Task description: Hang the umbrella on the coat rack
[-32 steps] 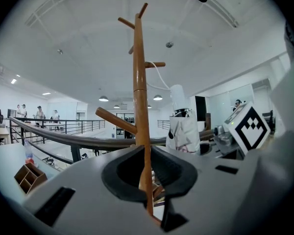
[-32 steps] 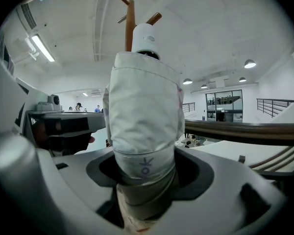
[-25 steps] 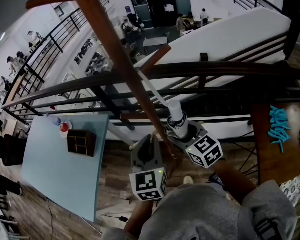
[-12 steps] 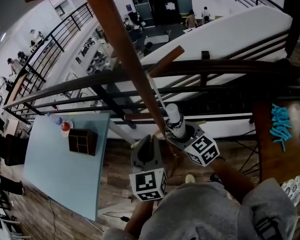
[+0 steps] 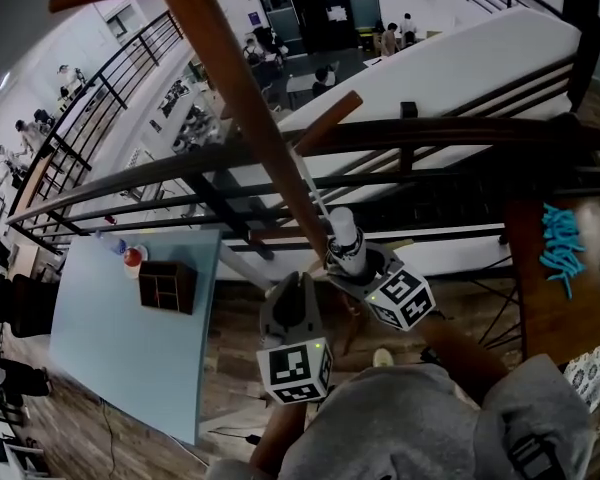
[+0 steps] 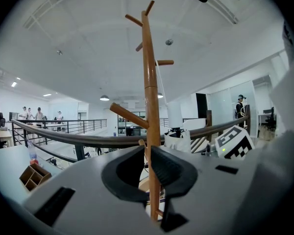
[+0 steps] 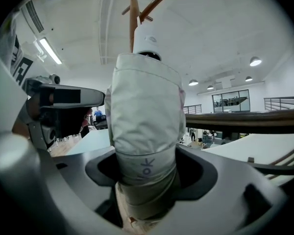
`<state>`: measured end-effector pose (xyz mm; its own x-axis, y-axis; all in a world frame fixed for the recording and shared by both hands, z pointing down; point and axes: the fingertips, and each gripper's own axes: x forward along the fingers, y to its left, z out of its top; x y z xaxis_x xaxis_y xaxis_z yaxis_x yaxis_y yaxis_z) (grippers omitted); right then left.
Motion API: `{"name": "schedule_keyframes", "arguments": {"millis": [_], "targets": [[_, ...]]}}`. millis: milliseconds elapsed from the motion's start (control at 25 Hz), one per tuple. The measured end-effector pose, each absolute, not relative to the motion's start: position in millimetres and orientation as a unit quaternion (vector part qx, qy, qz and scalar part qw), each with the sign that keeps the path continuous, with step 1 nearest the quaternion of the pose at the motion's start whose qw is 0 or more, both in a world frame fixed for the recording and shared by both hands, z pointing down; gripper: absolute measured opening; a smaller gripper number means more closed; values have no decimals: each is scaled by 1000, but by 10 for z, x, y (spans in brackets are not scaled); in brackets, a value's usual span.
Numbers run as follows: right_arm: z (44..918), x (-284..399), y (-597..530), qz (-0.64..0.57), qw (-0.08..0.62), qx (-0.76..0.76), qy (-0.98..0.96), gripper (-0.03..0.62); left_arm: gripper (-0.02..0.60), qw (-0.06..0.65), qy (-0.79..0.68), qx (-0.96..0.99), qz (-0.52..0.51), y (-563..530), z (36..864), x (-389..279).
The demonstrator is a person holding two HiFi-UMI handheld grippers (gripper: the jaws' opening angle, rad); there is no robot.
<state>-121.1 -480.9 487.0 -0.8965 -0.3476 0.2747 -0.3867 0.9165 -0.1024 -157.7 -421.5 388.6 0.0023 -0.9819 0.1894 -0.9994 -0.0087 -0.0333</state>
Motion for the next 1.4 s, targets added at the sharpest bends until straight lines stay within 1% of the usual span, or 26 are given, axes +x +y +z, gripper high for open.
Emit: {"name": "schedule_keyframes", "arguments": {"millis": [200,440,640,1040,1200,1240,1280,1320,1360,1400], "targets": [[4797,-1146,-4840,78,111,210,-968,293,49,53,-699,709,76,-4160,3879,-1601],[4494,-1101,-4829,89,55,221,-970,296,49,54,-693,715,74,-4084,3874,-1656],[4377,-1047,-4773,55,60,231,-970,295,49,56,-688,719,73,-4043,3865,-1725],[4038,-742,-4564,18,12,292,-956,293,49,49,-673,734,77,-3879,3841,-1751],[3913,-663,-4478,5,6,327,-945,290,49,49,-670,737,76,-3802,3818,-1829],[3901,-644,-4459,5,6,337,-941,276,49,50,-670,737,76,-3775,3824,-1851],[3890,-619,-4437,3,6,350,-937,229,49,50,-669,737,76,-3743,3834,-1872],[3878,-592,-4414,0,6,363,-932,139,49,50,-668,738,76,-3711,3842,-1891],[3864,-571,-4392,-4,7,375,-927,77,49,50,-667,739,75,-3682,3844,-1910],[3851,-560,-4373,-7,10,384,-923,63,49,49,-666,741,75,-3656,3838,-1930]]}}
